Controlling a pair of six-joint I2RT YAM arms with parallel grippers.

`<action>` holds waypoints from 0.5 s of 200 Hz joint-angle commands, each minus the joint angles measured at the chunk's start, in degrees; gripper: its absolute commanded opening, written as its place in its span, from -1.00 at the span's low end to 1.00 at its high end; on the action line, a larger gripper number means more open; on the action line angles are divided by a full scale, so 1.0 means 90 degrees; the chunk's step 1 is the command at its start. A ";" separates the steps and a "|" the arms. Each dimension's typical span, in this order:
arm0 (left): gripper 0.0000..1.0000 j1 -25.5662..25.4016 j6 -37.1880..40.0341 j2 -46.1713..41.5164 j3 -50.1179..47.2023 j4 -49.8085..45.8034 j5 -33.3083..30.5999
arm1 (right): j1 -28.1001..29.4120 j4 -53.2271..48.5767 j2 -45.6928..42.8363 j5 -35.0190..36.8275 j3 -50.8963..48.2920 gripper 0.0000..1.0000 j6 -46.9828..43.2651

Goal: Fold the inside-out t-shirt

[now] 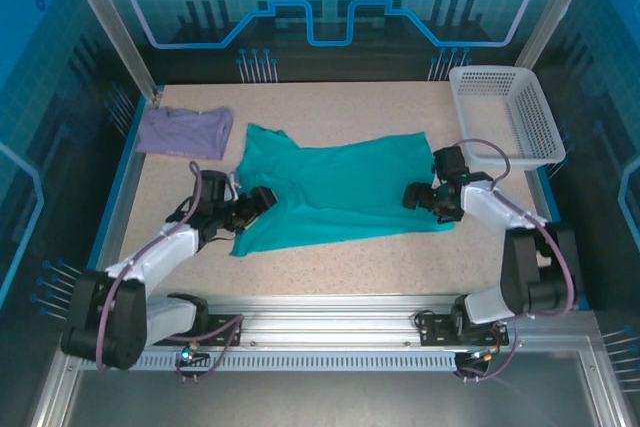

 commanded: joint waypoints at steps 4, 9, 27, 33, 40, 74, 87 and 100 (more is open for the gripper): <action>0.58 -0.0046 0.0073 0.0467 0.0198 0.0208 0.0291 | -0.0167 0.0140 0.0503 -0.1214 0.0095 0.73 0.0201; 0.58 -0.0046 0.0087 0.0541 0.0198 0.0219 0.0290 | -0.0166 0.0153 0.0549 -0.1260 0.0070 0.73 0.0217; 0.58 -0.0039 0.0200 0.0724 0.0141 0.0166 0.0245 | -0.0160 0.0025 0.0597 -0.1249 -0.0073 0.73 0.0246; 0.58 -0.0029 0.0250 0.0771 0.0100 0.0124 0.0203 | -0.0160 -0.0079 0.0593 -0.1232 -0.0131 0.74 0.0256; 0.58 -0.0012 0.0292 0.0827 0.0061 0.0034 0.0169 | -0.0165 -0.0246 0.0534 -0.1166 -0.0187 0.74 0.0266; 0.57 0.0110 0.0282 0.0803 -0.0410 -0.0220 0.0175 | -0.0164 -0.0680 -0.0111 -0.1214 -0.0756 0.74 0.0443; 0.57 0.0110 0.0161 0.0530 -0.0726 -0.0332 0.0171 | -0.0158 -0.0855 -0.0403 -0.1220 -0.0976 0.74 0.0530; 0.55 0.0110 0.0012 0.0074 -0.1075 -0.0530 0.0130 | -0.0140 -0.0979 -0.0774 -0.1162 -0.1243 0.74 0.0673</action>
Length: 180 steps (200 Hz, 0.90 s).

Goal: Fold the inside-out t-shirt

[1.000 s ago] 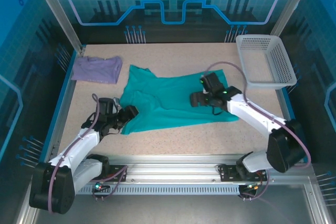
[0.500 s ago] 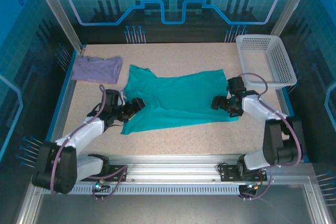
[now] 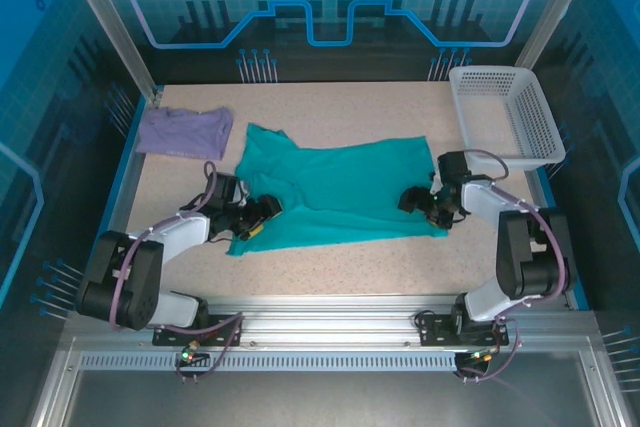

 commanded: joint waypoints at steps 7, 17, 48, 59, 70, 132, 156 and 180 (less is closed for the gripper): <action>0.55 0.0020 -0.0210 -0.0851 -0.0846 -0.0864 -0.0034 | 0.0001 -0.1032 -0.0589 -0.0079 -0.0706 0.75 0.0447; 0.53 0.0020 -0.0355 -0.1385 -0.1071 -0.1103 -0.0093 | 0.0020 -0.1120 -0.0979 -0.0053 -0.0937 0.74 0.0615; 0.53 0.0020 -0.0514 -0.2953 -0.1122 -0.1703 -0.0580 | 0.0357 -0.1061 -0.2279 0.0297 -0.1138 0.72 0.0874; 0.56 0.0020 -0.0355 -0.3145 -0.0902 -0.1551 -0.0925 | 0.0548 -0.1062 -0.2518 0.0802 -0.0844 0.72 0.0766; 0.61 0.0039 -0.0178 -0.3062 -0.0563 -0.1367 -0.1261 | 0.0607 -0.0946 -0.2566 0.1073 -0.0509 0.73 0.0589; 0.85 0.0394 0.0454 -0.0564 0.1530 -0.0637 -0.1686 | 0.0016 -0.0146 -0.0140 0.1975 0.1725 0.75 -0.0119; 0.97 0.0716 0.0426 0.0455 0.2405 -0.1036 -0.1459 | -0.0127 -0.0458 0.1176 0.2065 0.2919 0.72 -0.0279; 0.98 0.1069 0.0298 0.1291 0.2844 -0.0767 -0.0724 | -0.0170 -0.0935 0.2287 0.2160 0.4027 0.69 -0.0416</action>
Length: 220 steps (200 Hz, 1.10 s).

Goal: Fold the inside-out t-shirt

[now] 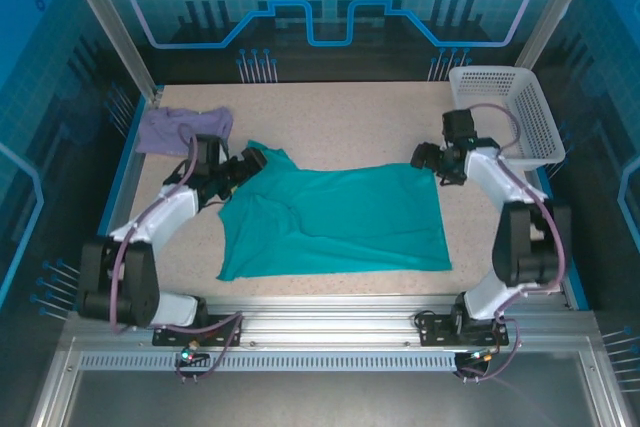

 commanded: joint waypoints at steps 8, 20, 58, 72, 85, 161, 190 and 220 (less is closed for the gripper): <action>0.97 0.0468 -0.0054 0.0834 0.0407 0.0279 0.1130 | -0.0102 -0.0659 0.1063 0.0278 0.1145 0.67 -0.0260; 0.97 0.0657 -0.0273 0.1093 0.0356 0.0728 0.1629 | -0.0121 -0.0763 0.1428 0.0243 0.1468 0.64 -0.0242; 0.97 0.0747 0.0135 0.1514 0.0747 0.0487 0.1382 | -0.0123 -0.1202 0.2392 0.0146 0.2309 0.33 -0.0236; 0.97 0.0737 0.0352 0.1584 0.0906 0.0327 0.1270 | -0.0130 -0.1235 0.2578 0.0071 0.2398 0.14 -0.0236; 0.97 0.0737 0.0470 0.1633 0.0984 0.0302 0.1181 | -0.0121 -0.1226 0.2680 -0.0030 0.2442 -0.04 -0.0220; 0.92 0.0650 0.0880 0.2441 0.1960 -0.0336 0.0748 | -0.0082 -0.1157 0.2893 -0.0055 0.2516 -0.65 -0.0231; 0.81 0.0571 0.1128 0.3041 0.2729 -0.0908 0.0624 | -0.0043 -0.1095 0.2879 -0.0039 0.2471 -0.85 -0.0263; 0.70 0.0551 0.1234 0.3621 0.3455 -0.1304 0.0581 | -0.0019 -0.1060 0.2893 -0.0030 0.2480 -0.95 -0.0327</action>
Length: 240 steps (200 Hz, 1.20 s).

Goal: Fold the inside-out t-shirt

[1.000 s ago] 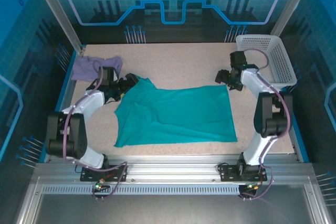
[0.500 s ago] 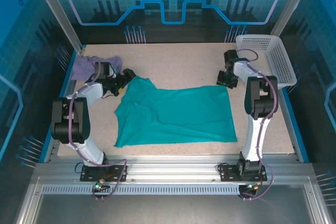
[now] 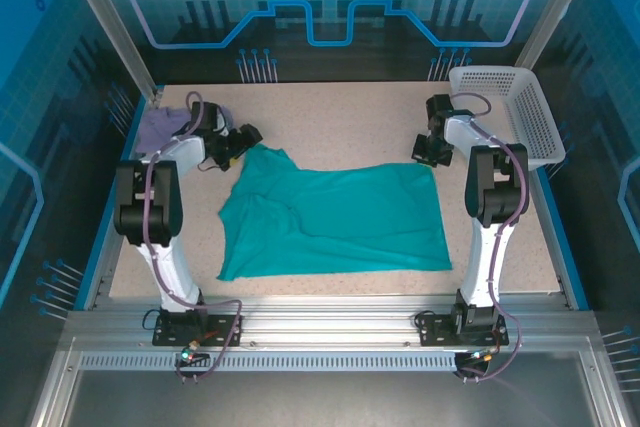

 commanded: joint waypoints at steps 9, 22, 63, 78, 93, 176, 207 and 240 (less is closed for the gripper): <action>0.66 -0.0051 0.0341 0.0551 0.0741 -0.0738 -0.0123 | 0.0020 -0.0042 0.0157 -0.0047 0.0139 -0.96 -0.0076; 0.61 -0.0051 0.0377 0.0767 0.1025 -0.0882 -0.0102 | 0.0020 -0.0037 0.0151 -0.0076 0.0129 -0.97 -0.0093; 0.40 -0.0051 0.0444 0.1399 0.1920 -0.1312 0.0053 | 0.0021 -0.0013 0.0132 -0.0134 0.0093 -0.98 -0.0153; 0.26 -0.0051 0.0474 0.1579 0.2175 -0.1461 0.0057 | 0.0021 -0.0013 0.0117 -0.0154 0.0084 -0.98 -0.0164; 0.11 -0.0052 0.0501 0.1698 0.2338 -0.1572 0.0071 | 0.0020 0.0007 0.0088 -0.0174 0.0068 -0.99 -0.0171; -0.38 -0.0061 0.0499 0.1868 0.2484 -0.1659 0.0121 | 0.0015 0.0012 0.0088 -0.0225 0.0149 -1.00 -0.0193; -0.56 -0.0061 0.0511 0.1892 0.2518 -0.1689 0.0092 | 0.0011 0.0016 0.0073 -0.0203 0.0140 -1.00 -0.0218; -0.80 -0.0061 0.0562 0.1916 0.2645 -0.1769 0.0057 | 0.0001 0.0002 0.0064 -0.0205 0.0164 -1.00 -0.0232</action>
